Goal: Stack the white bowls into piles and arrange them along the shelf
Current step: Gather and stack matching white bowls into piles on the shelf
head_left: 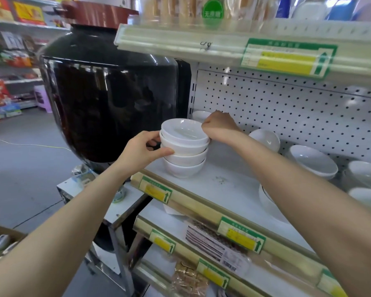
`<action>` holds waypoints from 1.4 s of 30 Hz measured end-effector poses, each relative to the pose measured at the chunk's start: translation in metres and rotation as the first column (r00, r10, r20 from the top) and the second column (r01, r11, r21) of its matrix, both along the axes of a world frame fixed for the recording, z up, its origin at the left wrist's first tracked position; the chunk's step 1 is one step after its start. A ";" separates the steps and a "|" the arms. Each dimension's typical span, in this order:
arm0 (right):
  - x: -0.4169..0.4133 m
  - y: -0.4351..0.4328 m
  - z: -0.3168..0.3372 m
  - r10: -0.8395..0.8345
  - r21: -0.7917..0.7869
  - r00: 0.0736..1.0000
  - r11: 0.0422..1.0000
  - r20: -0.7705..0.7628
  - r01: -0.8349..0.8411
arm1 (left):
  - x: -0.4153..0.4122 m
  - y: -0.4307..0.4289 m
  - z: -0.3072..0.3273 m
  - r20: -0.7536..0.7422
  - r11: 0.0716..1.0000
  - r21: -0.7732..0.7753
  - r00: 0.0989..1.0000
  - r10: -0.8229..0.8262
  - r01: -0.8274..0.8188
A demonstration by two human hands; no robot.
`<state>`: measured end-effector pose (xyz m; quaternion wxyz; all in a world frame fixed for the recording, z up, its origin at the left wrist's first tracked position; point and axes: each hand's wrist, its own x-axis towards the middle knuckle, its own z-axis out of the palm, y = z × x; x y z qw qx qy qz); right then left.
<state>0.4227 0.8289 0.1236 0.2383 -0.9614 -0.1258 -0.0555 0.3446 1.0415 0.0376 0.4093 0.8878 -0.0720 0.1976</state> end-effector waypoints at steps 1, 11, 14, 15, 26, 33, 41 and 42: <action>0.000 0.000 0.000 0.000 -0.002 1.000 1.000 0.005 0.000 | 0.000 0.000 0.000 -0.003 1.000 -0.009 1.000 0.000 0.000; -0.001 0.005 -0.001 -0.086 -0.069 0.996 0.994 0.005 0.086 | -0.006 -0.002 0.001 -0.098 0.993 -0.105 0.993 -0.061 0.050; -0.004 0.006 0.004 -0.127 -0.117 0.991 0.986 -0.041 0.122 | -0.007 -0.008 0.003 -0.119 0.997 -0.071 0.992 -0.049 0.041; -0.005 0.006 0.004 -0.136 -0.132 0.989 0.983 -0.050 0.129 | -0.007 -0.009 0.004 -0.125 0.997 -0.069 0.991 -0.039 0.031; -0.003 0.007 0.003 -0.209 -0.146 0.978 0.967 0.015 0.208 | -0.009 -0.005 0.005 -0.112 0.993 -0.108 0.992 -0.064 0.052; -0.002 -0.017 0.011 -0.142 -0.301 0.939 0.923 0.313 0.240 | -0.004 -0.008 0.037 0.060 1.000 0.008 0.998 0.018 -0.018; -0.024 -0.073 0.025 -0.075 -0.330 0.883 0.910 0.464 0.251 | 0.025 -0.041 0.075 0.241 0.953 0.303 0.967 -0.079 0.002; -0.027 -0.082 0.026 -0.079 -0.333 0.879 0.906 0.471 0.260 | 0.029 -0.050 0.078 0.251 0.948 0.318 0.963 -0.096 0.011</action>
